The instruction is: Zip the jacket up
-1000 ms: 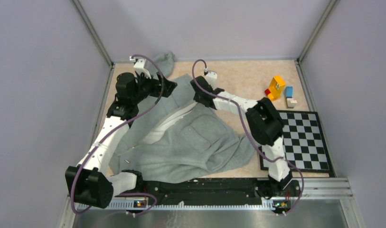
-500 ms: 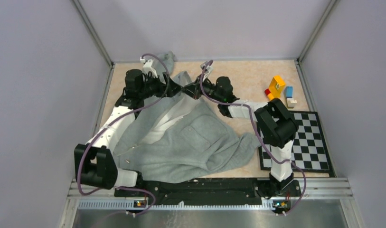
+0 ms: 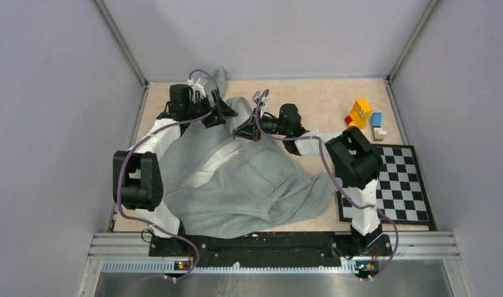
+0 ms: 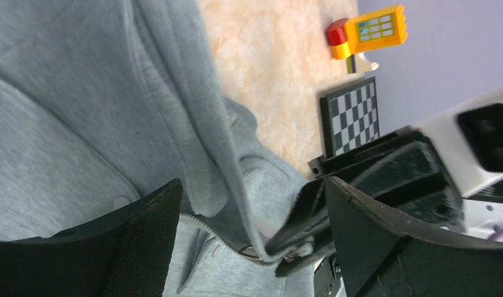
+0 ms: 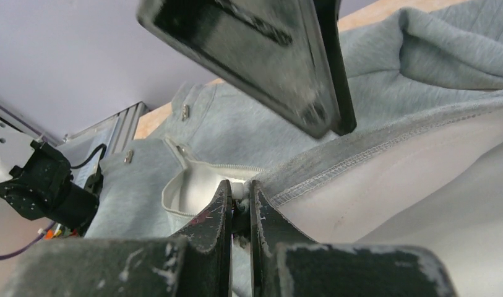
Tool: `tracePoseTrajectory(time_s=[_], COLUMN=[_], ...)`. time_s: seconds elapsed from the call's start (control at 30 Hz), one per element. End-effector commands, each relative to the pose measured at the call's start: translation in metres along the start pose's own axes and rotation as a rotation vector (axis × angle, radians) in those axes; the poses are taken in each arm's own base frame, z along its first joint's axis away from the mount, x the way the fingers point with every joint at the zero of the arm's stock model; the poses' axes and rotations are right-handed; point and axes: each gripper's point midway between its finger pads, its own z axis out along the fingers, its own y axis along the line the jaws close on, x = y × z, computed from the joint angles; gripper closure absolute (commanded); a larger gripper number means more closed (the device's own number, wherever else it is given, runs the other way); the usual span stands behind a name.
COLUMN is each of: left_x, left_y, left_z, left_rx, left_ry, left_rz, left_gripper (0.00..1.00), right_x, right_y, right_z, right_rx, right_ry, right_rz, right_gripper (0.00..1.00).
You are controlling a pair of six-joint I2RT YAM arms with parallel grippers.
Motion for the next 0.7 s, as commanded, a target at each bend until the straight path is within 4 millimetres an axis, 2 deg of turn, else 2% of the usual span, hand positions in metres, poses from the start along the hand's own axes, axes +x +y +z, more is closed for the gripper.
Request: tracePoseTrajectory(time_s=[0.0,0.07,0.13,0.23,0.3,0.43,0.5,0.6,0.63,0.67], left_x=[0.016,0.022,0.031,0.045,0.046,0.045,0.046,0.044,0.043,0.043], left_y=[0.004,0.014,0.015,0.016,0.004,0.011,0.008,0.007,0.008,0.007], left_z=[0.012,0.018,0.023,0.027,0.027,0.02,0.017,0.015,0.014,0.012], left_rx=[0.0,-0.037,-0.023,-0.016,0.047,-0.016,-0.01,-0.02,-0.031,-0.033], left_ry=[0.082,0.095,0.124,0.153,0.155,0.14,0.134,0.12,0.118,0.114], left_rz=[-0.007,0.006,0.009,0.007,0.007,0.035,0.035,0.043,0.043,0.043], left_gripper=[0.11,0.11,0.11,0.19,0.31,0.6,0.73,0.94,1.0,1.0], right_x=[-0.014,-0.013,-0.014,-0.013,-0.011,-0.008,-0.008,-0.003,0.002,0.005], right_y=[0.005,0.005,0.007,0.007,0.006,0.0,-0.009,-0.038,-0.046,-0.055], right_z=[0.002,0.002,0.002,0.003,0.002,-0.009,-0.015,-0.033,-0.04,-0.049], right_rx=[-0.058,-0.062,-0.067,-0.064,-0.055,0.04,0.128,0.39,0.489,0.605], right_ry=[-0.026,-0.021,-0.021,-0.016,-0.007,-0.018,-0.029,-0.035,-0.017,-0.001], right_rz=[-0.092,-0.087,-0.083,-0.084,-0.082,-0.084,-0.072,-0.014,-0.001,0.004], right_gripper=[1.0,1.0,1.0,1.0,1.0,1.0,0.94,0.81,0.77,0.74])
